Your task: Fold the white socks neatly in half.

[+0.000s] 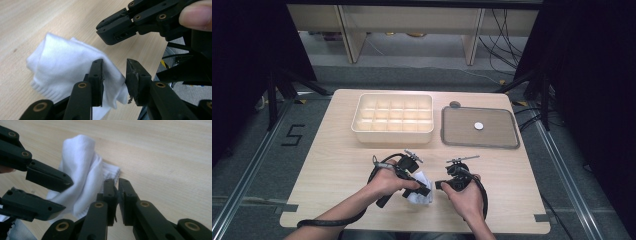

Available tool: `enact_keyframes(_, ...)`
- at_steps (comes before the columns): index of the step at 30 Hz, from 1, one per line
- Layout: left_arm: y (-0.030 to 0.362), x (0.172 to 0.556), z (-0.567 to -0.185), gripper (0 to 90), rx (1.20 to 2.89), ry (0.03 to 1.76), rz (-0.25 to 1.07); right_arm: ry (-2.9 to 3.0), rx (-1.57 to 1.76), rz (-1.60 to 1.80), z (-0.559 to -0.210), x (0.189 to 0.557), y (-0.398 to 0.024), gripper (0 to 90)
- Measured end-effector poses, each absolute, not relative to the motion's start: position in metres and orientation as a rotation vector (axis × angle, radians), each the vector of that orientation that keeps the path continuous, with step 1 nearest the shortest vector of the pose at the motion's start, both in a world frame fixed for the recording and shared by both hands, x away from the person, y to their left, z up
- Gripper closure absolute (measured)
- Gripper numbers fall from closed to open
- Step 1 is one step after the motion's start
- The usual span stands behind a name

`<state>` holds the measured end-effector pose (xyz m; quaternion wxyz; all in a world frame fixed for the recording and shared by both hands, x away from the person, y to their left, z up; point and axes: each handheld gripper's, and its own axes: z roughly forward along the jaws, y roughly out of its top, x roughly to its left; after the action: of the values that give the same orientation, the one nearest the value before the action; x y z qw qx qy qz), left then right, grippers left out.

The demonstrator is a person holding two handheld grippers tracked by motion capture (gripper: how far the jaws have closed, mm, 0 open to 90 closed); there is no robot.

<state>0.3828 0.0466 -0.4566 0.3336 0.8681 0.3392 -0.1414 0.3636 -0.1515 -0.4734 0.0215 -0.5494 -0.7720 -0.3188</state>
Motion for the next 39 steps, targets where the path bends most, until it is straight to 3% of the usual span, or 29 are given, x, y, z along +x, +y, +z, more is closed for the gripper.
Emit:
enact_keyframes(6, 0.049, 0.382, -0.448, 67.9, 2.242, 0.856, -0.346, -2.405, -1.685, -1.029, -0.469, 0.366, -0.158, 84.8)
enact_keyframes(13, 0.065, 0.389, -0.442, 84.0, 2.214, 0.900, -0.275, -2.383, -1.721, -1.030, -0.468, 0.363, -0.165, 84.8)
enact_keyframes(17, 0.069, 0.391, -0.451, 87.8, 2.187, 0.906, -0.247, -2.394, -1.722, -1.018, -0.469, 0.362, -0.167, 84.8)
enact_keyframes(31, 0.071, 0.389, -0.454, 85.0, 2.169, 0.913, -0.280, -2.400, -1.605, -1.087, -0.460, 0.361, -0.143, 82.5)
enact_keyframes(39, 0.079, 0.386, -0.441, 76.9, 2.147, 0.915, -0.194, -2.461, -1.575, -1.002, -0.473, 0.367, -0.128, 83.3)
